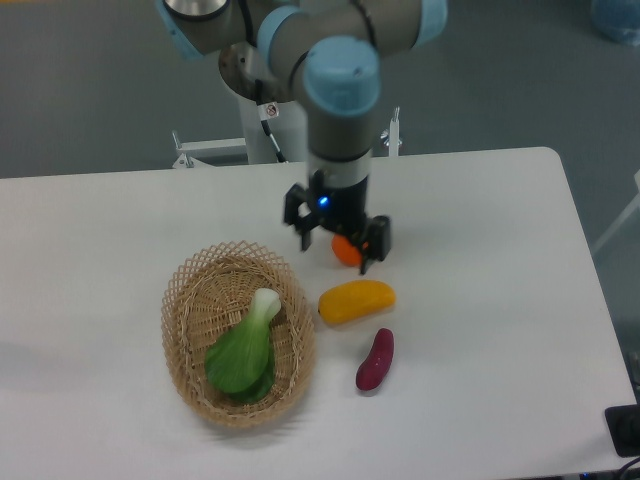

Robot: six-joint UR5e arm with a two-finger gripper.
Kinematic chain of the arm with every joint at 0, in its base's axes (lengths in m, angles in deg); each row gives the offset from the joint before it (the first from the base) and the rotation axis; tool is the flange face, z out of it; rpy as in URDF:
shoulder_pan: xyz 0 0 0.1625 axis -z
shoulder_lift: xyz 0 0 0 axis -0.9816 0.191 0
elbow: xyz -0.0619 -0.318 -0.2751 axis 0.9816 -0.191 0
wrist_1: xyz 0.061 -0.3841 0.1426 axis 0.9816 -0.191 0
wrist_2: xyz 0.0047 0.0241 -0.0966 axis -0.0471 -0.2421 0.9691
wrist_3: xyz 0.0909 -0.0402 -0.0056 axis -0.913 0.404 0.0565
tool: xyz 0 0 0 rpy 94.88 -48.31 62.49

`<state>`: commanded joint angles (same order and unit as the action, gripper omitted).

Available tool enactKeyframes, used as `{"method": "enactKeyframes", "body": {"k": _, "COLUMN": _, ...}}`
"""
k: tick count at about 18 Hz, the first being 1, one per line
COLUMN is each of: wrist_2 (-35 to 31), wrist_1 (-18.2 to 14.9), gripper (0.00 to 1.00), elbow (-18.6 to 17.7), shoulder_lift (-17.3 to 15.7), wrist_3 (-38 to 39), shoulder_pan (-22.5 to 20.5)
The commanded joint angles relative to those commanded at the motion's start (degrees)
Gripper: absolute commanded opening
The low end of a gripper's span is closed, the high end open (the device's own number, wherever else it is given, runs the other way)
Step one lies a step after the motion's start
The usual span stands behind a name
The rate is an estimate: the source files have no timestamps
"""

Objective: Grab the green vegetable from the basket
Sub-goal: 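Move the open gripper over the wicker basket above the green bok choy, then lower the gripper onto the bok choy stem and close it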

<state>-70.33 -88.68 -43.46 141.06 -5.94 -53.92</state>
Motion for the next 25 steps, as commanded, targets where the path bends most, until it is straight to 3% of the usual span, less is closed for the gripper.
{"method": "enactKeyframes", "body": {"k": 5, "wrist_2": -0.09, "wrist_1": 0.35, "gripper": 1.00, "elbow": 0.00, "shoulder_lift": 4.48, "wrist_3": 5.10, "shoulder_pan": 3.79}}
{"method": "enactKeyframes", "body": {"k": 10, "wrist_2": -0.35, "wrist_1": 4.74, "gripper": 1.00, "elbow": -0.88, "shoulder_lift": 7.56, "wrist_3": 5.99, "shoulder_pan": 5.11}}
{"method": "enactKeyframes", "body": {"k": 13, "wrist_2": -0.44, "wrist_1": 6.33, "gripper": 1.00, "elbow": -1.06, "shoulder_lift": 8.88, "wrist_3": 5.73, "shoulder_pan": 5.20}}
{"method": "enactKeyframes", "body": {"k": 25, "wrist_2": -3.60, "wrist_1": 7.47, "gripper": 1.00, "elbow": -1.76, "shoulder_lift": 11.96, "wrist_3": 2.22, "shoulder_pan": 6.69}}
